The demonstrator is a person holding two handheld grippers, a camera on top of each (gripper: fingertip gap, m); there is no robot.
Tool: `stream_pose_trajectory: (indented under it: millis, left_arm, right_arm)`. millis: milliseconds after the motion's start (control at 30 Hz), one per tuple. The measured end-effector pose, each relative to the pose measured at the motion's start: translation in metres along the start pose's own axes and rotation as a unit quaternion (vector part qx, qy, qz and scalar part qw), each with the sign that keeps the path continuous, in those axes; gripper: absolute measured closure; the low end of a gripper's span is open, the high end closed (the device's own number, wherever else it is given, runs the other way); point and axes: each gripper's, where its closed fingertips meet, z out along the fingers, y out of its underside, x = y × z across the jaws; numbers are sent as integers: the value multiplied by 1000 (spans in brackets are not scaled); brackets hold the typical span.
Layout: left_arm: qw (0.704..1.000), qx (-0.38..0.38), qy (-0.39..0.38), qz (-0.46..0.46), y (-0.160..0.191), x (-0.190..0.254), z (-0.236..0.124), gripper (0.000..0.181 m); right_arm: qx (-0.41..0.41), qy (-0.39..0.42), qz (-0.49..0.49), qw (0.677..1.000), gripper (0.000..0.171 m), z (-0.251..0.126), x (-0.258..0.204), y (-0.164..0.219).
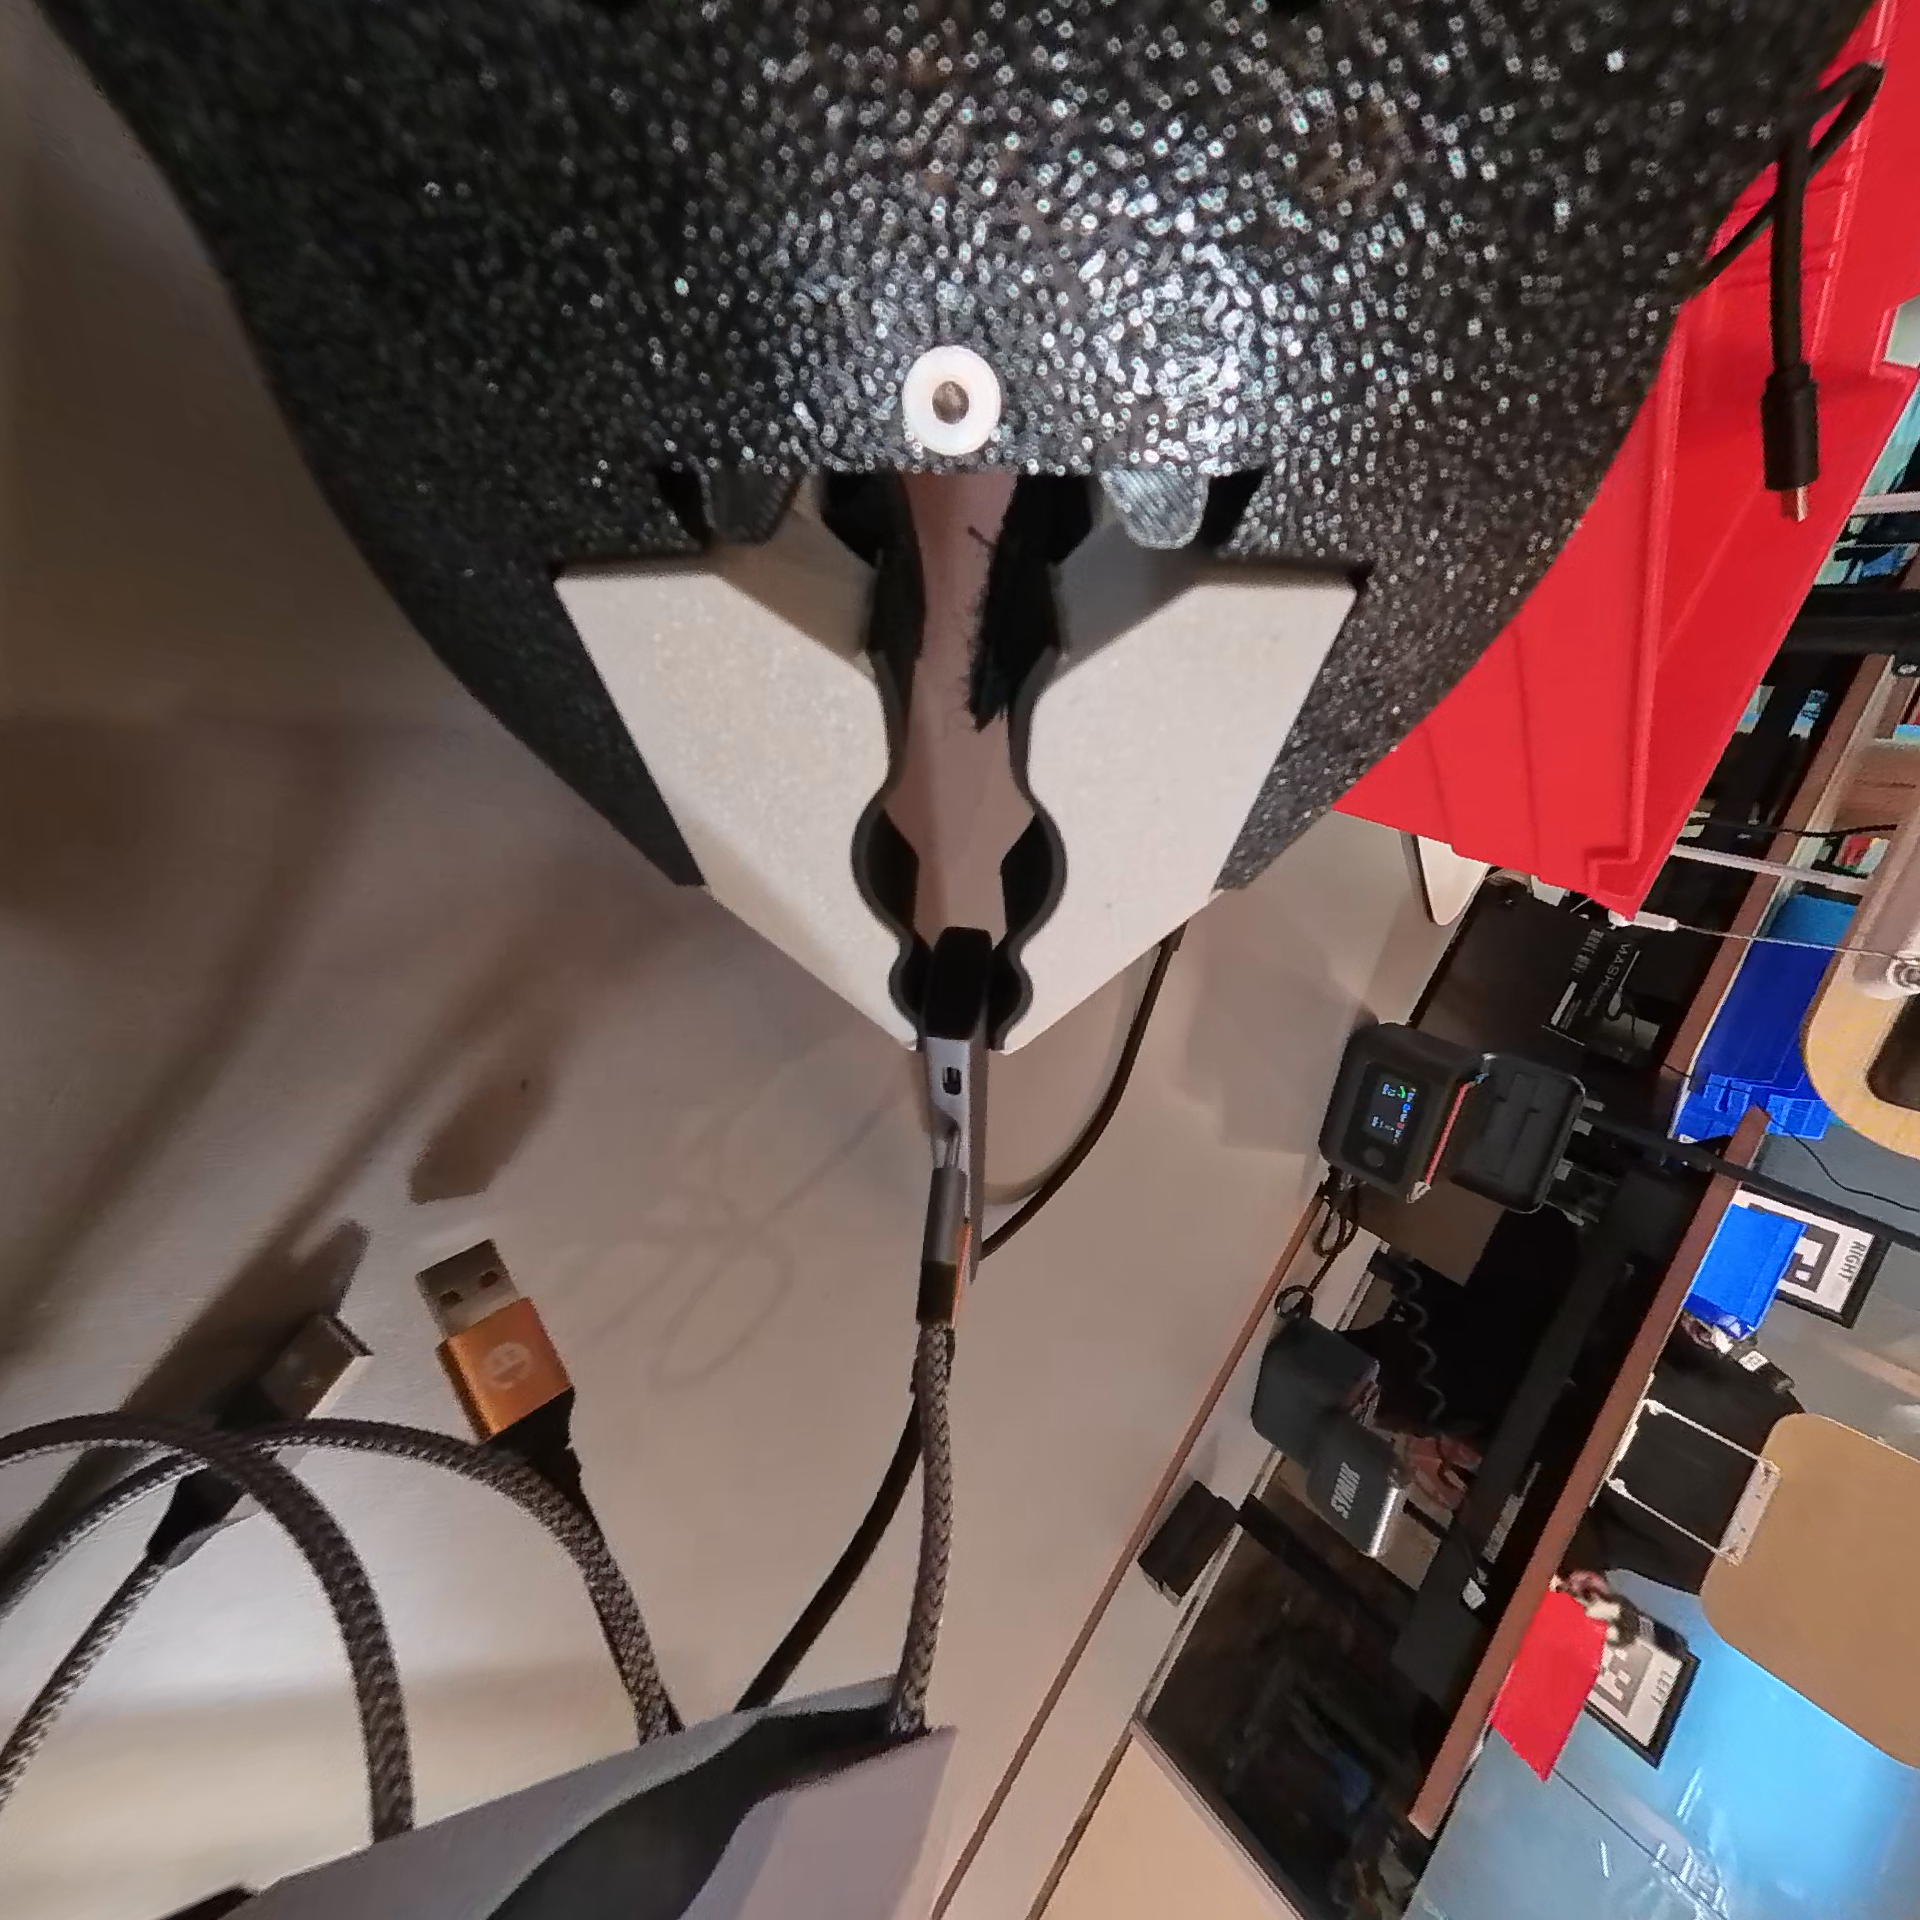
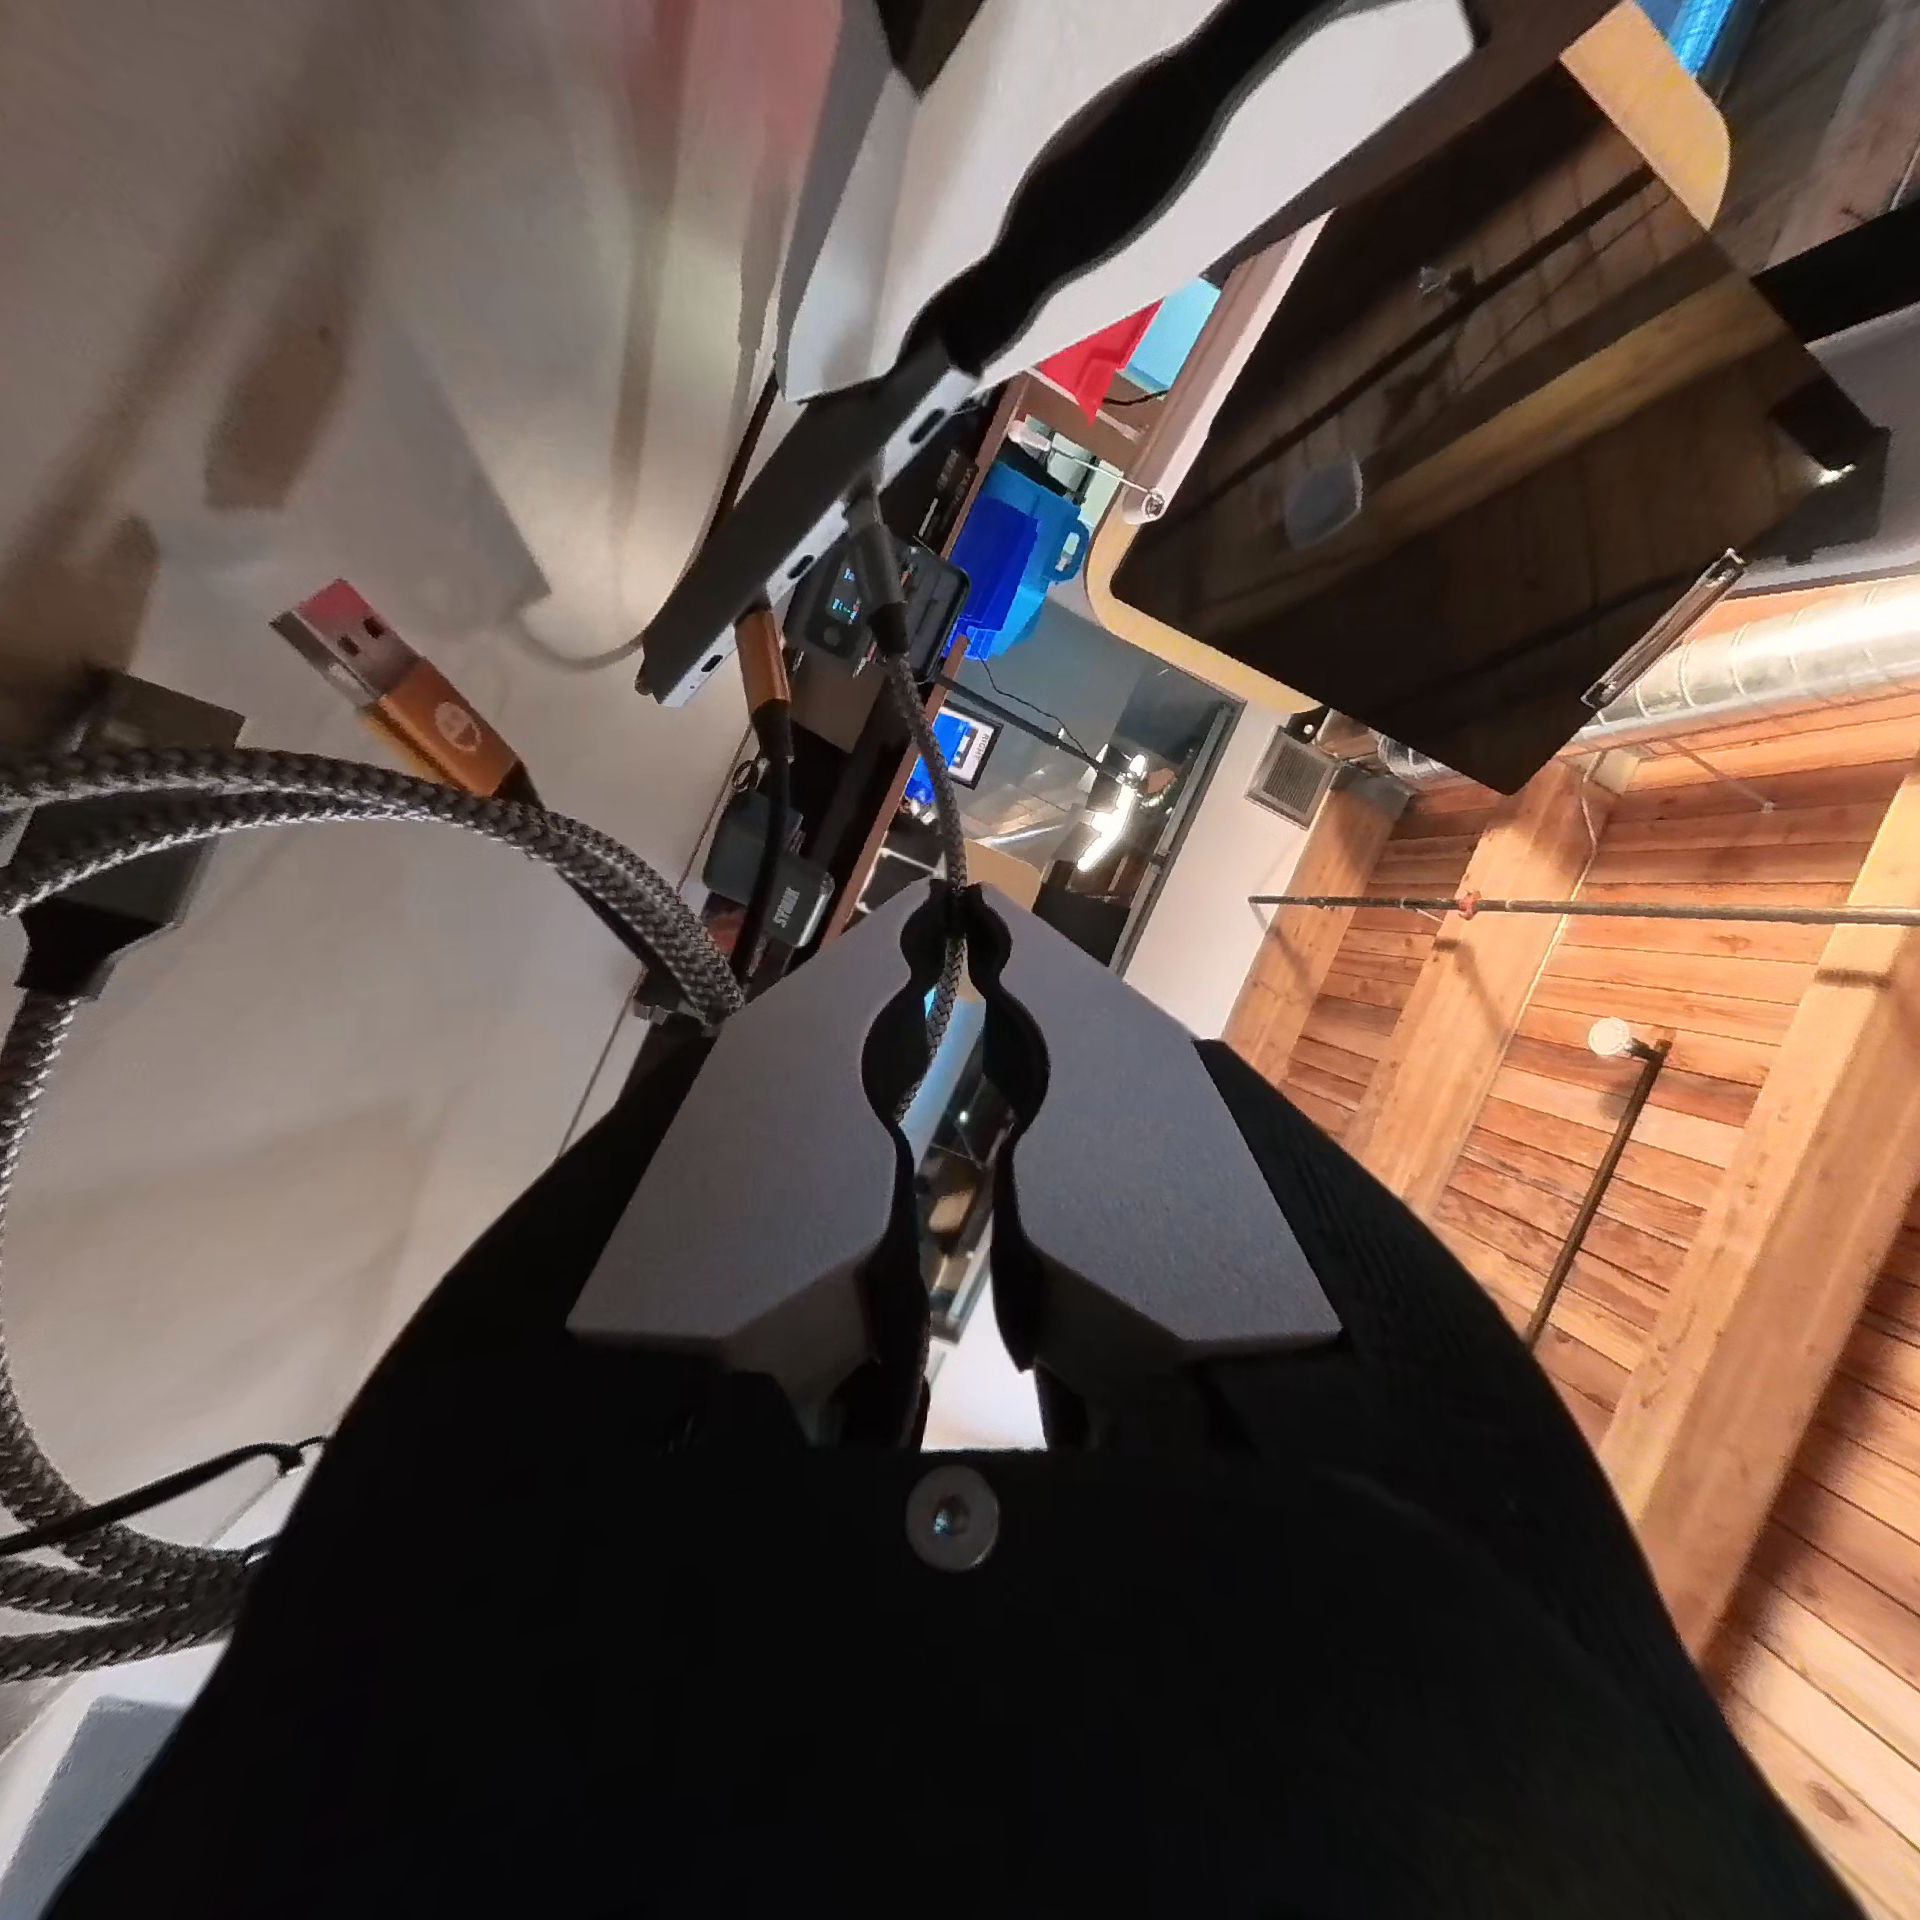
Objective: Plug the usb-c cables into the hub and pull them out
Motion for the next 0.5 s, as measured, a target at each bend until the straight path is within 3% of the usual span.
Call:
stream_pose_trajectory:
  millis: [500]
  left_arm:
    - [1000, 3, 12, -1, -3, 5, 1, 173]
  right_arm:
    - [10, -3, -10, 1000, 170, -3, -5, -2]
